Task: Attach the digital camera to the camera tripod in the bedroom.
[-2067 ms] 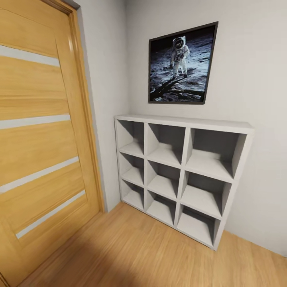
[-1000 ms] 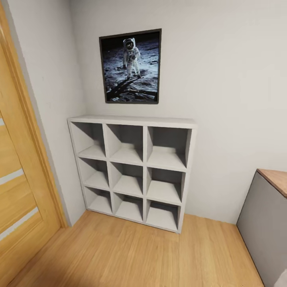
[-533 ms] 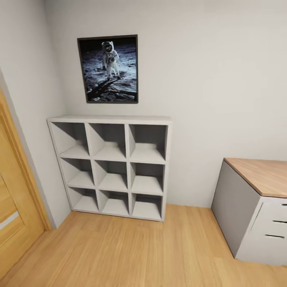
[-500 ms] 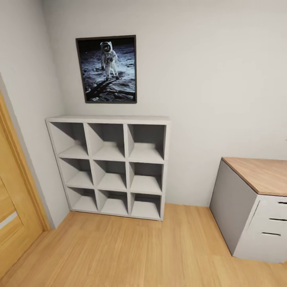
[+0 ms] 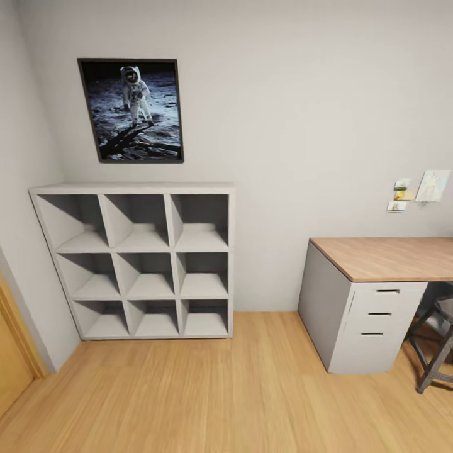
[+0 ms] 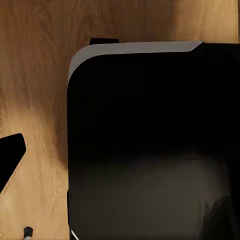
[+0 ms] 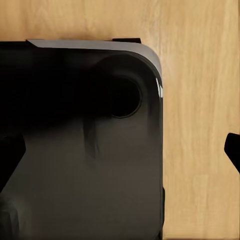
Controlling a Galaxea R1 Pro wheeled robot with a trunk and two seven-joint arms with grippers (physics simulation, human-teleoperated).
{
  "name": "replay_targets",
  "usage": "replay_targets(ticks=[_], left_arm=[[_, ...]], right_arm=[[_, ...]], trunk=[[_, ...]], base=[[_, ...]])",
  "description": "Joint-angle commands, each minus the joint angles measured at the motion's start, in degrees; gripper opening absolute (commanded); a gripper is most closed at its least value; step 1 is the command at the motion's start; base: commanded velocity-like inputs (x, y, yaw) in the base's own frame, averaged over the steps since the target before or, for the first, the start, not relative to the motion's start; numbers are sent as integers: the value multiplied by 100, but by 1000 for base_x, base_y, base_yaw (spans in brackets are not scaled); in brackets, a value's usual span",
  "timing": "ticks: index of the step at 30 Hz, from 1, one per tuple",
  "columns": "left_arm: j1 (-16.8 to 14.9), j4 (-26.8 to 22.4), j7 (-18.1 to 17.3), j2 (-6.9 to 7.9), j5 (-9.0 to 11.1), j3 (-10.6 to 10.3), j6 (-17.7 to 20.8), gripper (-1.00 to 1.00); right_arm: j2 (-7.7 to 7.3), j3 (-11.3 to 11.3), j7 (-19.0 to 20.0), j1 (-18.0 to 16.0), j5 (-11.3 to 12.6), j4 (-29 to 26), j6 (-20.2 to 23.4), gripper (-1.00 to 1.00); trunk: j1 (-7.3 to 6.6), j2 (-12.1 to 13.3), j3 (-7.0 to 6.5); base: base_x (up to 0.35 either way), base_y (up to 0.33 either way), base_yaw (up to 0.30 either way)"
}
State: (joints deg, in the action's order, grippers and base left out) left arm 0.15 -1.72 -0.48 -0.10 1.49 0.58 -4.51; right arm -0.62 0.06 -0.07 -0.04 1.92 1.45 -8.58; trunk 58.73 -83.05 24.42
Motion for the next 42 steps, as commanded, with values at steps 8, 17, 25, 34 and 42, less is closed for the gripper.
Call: replay_targets(ticks=[8, 17, 25, 34, 42], left_arm=[[1, -3, -7, 1, 17, 4, -8, 100], [1, -3, -9, 1, 18, 2, -5, 100], [2, -3, -5, 1, 18, 4, -3, 100], [-1, -3, -2, 1, 145, 10, 1, 100], [2, -3, -5, 1, 164, 5, 1, 100]], right_arm=[[0, 2, -1, -5, 19, 13, -33, 100], [0, 2, 10, -5, 19, 13, -31, 100], [0, 2, 13, -5, 18, 13, -30, 100], [0, 4, 14, -5, 7, 11, -28, 100], [0, 10, 16, -5, -4, 8, -22, 100]], trunk=[[0, -2, 4], [0, -2, 4], [0, -2, 4], [0, -2, 4], [0, -2, 4]], base=[[-12, 37, -293], [-1, 193, -293], [0, 32, -293], [-20, 20, -189], [-5, 5, -23]])
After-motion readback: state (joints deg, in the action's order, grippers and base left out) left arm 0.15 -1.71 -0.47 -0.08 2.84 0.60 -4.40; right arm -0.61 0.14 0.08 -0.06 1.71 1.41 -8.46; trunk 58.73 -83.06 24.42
